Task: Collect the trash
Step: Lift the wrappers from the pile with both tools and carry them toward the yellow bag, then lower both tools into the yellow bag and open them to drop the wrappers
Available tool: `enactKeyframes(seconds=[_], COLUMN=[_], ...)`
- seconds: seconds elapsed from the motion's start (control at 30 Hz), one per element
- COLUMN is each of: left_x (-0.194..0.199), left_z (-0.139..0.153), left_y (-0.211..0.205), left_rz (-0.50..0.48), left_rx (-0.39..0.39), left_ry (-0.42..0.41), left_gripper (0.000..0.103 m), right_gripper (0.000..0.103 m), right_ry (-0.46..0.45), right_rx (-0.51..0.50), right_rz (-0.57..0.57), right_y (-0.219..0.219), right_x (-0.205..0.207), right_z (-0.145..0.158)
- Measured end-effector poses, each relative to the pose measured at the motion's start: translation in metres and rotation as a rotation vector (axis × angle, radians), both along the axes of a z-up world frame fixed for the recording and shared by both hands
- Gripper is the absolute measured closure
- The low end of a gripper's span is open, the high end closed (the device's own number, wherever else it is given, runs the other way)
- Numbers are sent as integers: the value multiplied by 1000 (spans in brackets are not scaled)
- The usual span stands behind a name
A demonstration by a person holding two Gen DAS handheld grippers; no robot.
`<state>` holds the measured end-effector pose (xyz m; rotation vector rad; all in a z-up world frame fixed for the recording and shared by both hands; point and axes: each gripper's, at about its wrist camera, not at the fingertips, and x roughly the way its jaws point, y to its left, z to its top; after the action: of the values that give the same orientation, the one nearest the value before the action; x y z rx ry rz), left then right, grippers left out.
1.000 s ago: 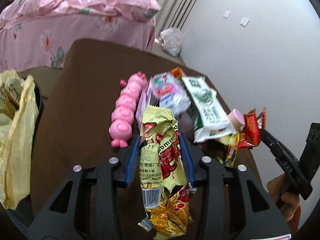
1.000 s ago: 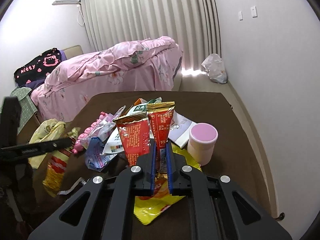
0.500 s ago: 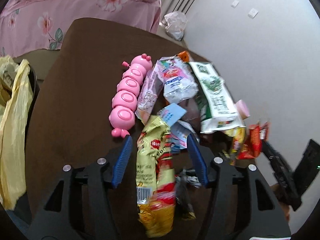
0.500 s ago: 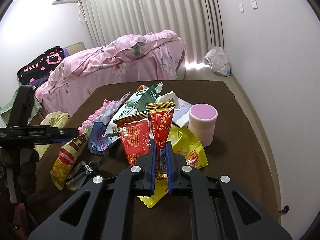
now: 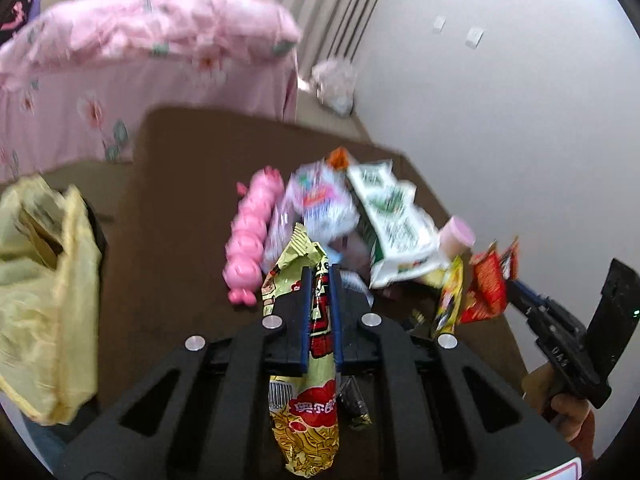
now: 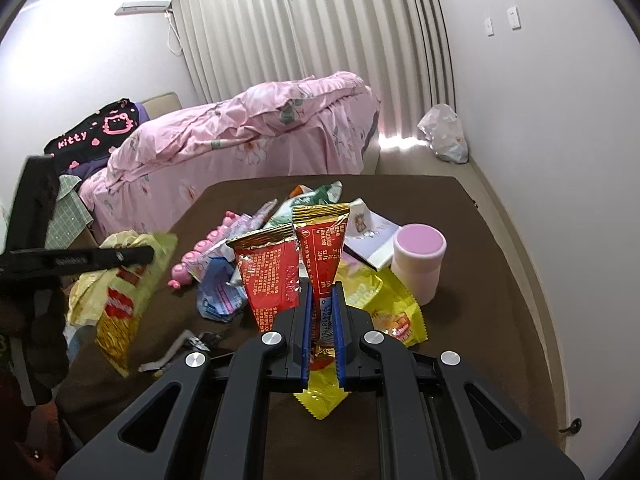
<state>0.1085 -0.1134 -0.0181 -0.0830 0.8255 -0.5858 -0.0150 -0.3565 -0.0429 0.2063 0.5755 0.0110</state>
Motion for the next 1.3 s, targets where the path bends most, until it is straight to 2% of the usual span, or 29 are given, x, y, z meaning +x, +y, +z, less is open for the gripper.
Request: enactKeyframes(seconds=[0.13, 0.2, 0.43, 0.6, 0.7, 0.8, 0.93, 1.1, 1.2, 1.3], left_x=[-16, -21, -23, -12, -7, 1, 15, 28, 35, 54], left_z=[37, 51, 82, 103, 105, 93, 67, 55, 53, 39], left_y=[13, 19, 61, 122, 154, 188, 216, 232, 240, 245], left_rz=[51, 63, 132, 264, 359, 465, 617, 740, 772, 753], left_rx=[28, 36, 39, 3, -25, -61, -59, -36, -84, -140], left_ry=[-185, -235, -348, -415, -460, -471, -416, -418, -433, -384], left_gripper=[95, 95, 95, 95, 95, 95, 95, 95, 95, 95], right_gripper=[93, 93, 93, 93, 93, 93, 93, 93, 93, 93], right_ry=[-45, -65, -111, -114, -96, -87, -28, 51, 133, 216], right_rx=[-17, -28, -20, -31, -34, -46, -28, -42, -15, -43], right_rz=[27, 46, 148, 247, 310, 402, 563, 727, 797, 811], right_y=[13, 23, 61, 103, 128, 161, 211, 271, 295, 313], right_x=[0, 4, 26, 52, 72, 94, 134, 185, 213, 237], right_z=[18, 29, 58, 69, 70, 69, 53, 24, 4, -20])
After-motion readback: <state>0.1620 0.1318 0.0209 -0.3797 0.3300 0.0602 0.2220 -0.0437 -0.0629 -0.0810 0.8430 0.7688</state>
